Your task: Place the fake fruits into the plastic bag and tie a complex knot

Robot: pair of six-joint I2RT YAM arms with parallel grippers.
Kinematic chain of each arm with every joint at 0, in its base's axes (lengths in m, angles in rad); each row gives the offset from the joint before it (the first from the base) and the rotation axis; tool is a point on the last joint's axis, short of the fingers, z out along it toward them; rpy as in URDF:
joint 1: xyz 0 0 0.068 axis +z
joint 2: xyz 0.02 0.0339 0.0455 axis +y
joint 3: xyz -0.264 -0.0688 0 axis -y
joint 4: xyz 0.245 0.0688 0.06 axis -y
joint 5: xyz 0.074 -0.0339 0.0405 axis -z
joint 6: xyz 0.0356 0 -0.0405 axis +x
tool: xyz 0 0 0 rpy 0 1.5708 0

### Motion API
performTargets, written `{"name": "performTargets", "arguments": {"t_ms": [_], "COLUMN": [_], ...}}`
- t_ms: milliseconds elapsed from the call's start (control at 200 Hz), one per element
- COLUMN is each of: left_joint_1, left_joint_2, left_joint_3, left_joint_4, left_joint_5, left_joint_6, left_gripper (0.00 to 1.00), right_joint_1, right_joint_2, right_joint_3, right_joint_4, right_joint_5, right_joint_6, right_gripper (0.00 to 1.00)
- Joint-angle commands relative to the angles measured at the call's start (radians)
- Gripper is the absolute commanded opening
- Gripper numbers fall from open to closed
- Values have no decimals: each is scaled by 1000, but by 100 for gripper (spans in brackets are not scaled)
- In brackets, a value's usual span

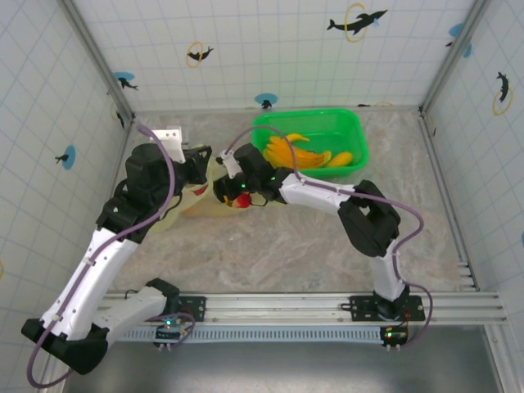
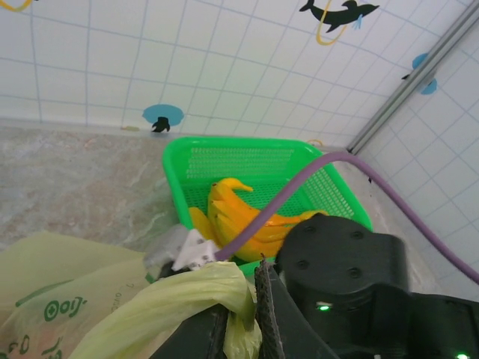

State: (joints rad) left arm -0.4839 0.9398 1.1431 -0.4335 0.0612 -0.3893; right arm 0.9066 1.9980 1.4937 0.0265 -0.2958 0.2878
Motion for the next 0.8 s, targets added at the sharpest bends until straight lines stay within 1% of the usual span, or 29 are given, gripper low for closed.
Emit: {"name": "performTargets", "arguments": {"t_ms": [0, 55, 90, 170, 215, 310, 380, 435, 465, 500, 520, 545, 636, 711, 796], "left_joint_1": [-7, -7, -7, -7, -7, -7, -7, -7, -7, -7, -7, -7, -7, -7, -6], "left_joint_2": [7, 8, 8, 9, 13, 24, 28, 29, 31, 30, 31, 32, 34, 34, 36], "left_joint_3": [15, 17, 17, 14, 12, 13, 17, 18, 18, 17, 16, 15, 10, 6, 3], "left_joint_4": [3, 1, 1, 2, 4, 10, 9, 10, 10, 10, 10, 10, 10, 15, 20], "left_joint_5": [-18, -23, -24, -32, -31, -29, -28, -29, -29, -30, -30, -30, -29, -29, -28], "left_joint_6": [10, 11, 10, 12, 12, 13, 12, 13, 13, 13, 13, 14, 14, 15, 16], "left_gripper": [14, 14, 14, 14, 14, 14, 14, 14, 14, 14, 14, 14, 14, 14, 14], "right_joint_1": [-37, -66, -90, -157, -194, -265, -331, -396, -434, -468, -485, -504, -547, -561, -567], "right_joint_2": [-174, -245, -295, -392, -433, -507, -545, -561, -563, -559, -554, -543, -499, -451, -374], "right_joint_3": [-59, -109, -149, -235, -267, -315, -360, -389, -396, -388, -381, -366, -305, -245, -153], "right_joint_4": [103, 135, 164, 246, 261, 215, 192, 159, 119, 61, 0, -51, -218, -330, -465], "right_joint_5": [-49, -80, -136, -244, -301, -285, -261, -195, -142, -36, 17, 76, 276, 435, 587], "right_joint_6": [23, 42, 59, 108, 117, 86, 96, 118, 128, 137, 140, 144, 211, 291, 367], "right_gripper": [84, 81, 80, 80, 80, 80, 77, 71, 64, 57, 54, 52, 53, 53, 60]}}
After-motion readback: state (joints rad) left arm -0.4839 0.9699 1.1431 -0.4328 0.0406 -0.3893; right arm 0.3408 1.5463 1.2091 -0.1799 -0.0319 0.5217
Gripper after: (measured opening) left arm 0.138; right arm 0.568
